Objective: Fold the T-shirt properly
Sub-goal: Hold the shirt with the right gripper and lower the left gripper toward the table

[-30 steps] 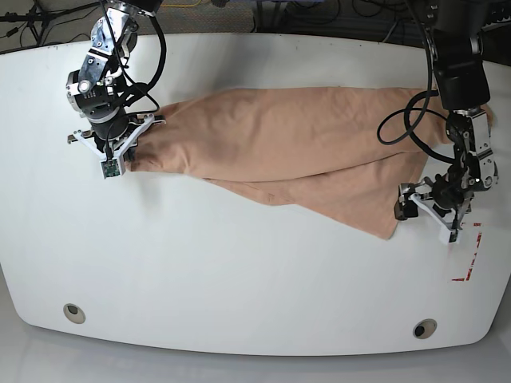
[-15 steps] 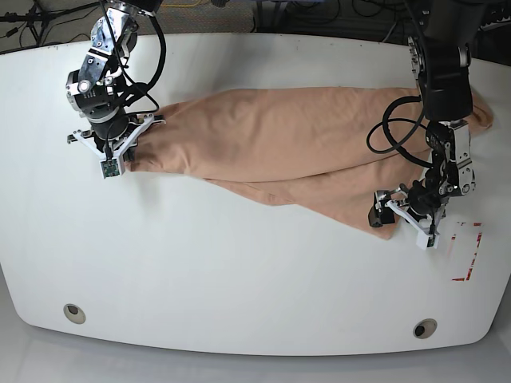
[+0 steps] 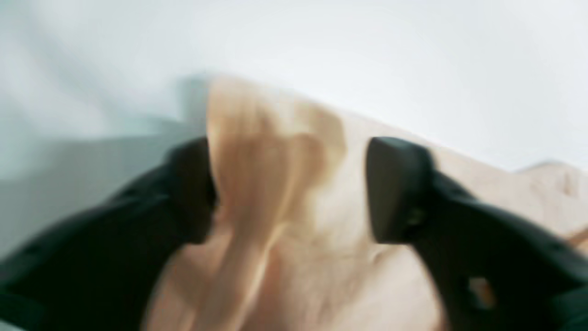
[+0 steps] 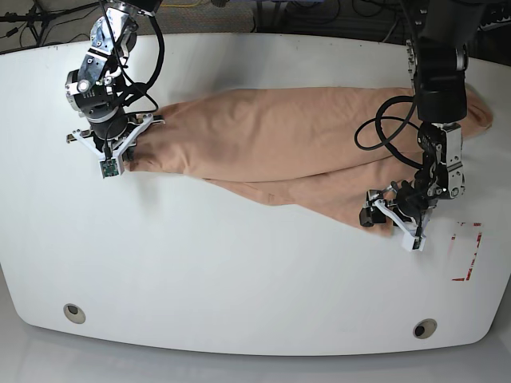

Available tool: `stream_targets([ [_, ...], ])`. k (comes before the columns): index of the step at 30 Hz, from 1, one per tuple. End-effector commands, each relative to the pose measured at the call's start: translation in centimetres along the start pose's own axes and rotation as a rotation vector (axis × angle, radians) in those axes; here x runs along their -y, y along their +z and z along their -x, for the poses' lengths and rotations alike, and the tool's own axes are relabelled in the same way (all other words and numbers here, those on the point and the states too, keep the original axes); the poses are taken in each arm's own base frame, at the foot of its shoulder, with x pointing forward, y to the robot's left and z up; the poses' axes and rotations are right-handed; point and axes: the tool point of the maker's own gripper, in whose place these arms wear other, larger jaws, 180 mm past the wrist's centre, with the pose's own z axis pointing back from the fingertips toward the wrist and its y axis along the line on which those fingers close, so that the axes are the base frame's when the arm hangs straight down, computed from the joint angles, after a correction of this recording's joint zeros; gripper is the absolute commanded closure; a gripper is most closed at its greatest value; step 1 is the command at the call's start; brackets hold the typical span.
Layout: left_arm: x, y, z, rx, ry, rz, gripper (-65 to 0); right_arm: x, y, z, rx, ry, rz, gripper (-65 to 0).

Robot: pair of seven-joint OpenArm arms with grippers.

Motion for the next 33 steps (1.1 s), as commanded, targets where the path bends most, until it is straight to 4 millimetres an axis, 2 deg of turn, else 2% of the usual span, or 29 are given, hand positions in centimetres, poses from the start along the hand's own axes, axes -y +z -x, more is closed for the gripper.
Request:
stream_targets([
  [1,-0.4,0.2,0.2,-0.034,-0.011,-0.013,-36.0,-0.1,0.3,-1.5,0.058,-0.008,0.001,-2.1],
  [7,-0.4,0.2,0.3,-0.035,-0.011,-0.013,-35.4,-0.4,0.3,-1.9,0.09,-0.014,-0.003,-2.1],
  [10,-0.4,0.2,0.3,-0.035,-0.011,-0.013,-31.9,-0.4,0.3,-1.9,0.09,-0.014,-0.003,-2.1],
  [14,-0.6,0.3,0.2,-0.032,-0.009,-0.021,-18.5,-0.4,0.3,-1.9,0.09,-0.014,-0.003,-2.1],
  [15,-0.6,0.3,0.1,-0.028,-0.008,-0.024,-10.6,-0.4,0.3,-1.9,0.09,-0.014,-0.003,-2.1],
  [18,-0.7,0.3,0.1,-0.028,-0.008,-0.024,0.0,-0.4,0.3,-1.9,0.09,-0.014,-0.003,-2.1],
  [23,-0.9,0.4,-0.1,-0.018,0.002,-0.027,0.0,-0.4,0.3,-2.0,0.092,-0.014,-0.003,-2.1],
  [25,-1.4,1.0,-1.1,0.015,0.014,-0.037,0.0,-0.4,0.3,-2.0,0.092,-0.014,-0.003,-2.1],
  [27,-1.8,2.1,-2.7,0.063,0.016,-0.049,0.0,-0.4,0.4,-2.0,0.093,-0.013,-0.001,-2.1],
  [30,-2.1,3.6,-3.5,0.088,0.01,-0.064,0.0,-0.2,0.7,-2.4,0.106,-0.007,0.005,-2.1],
  [33,-2.2,5.7,-5.3,0.138,-0.017,-0.085,0.0,-0.1,1.2,-3.2,0.128,0.002,0.016,-2.1],
])
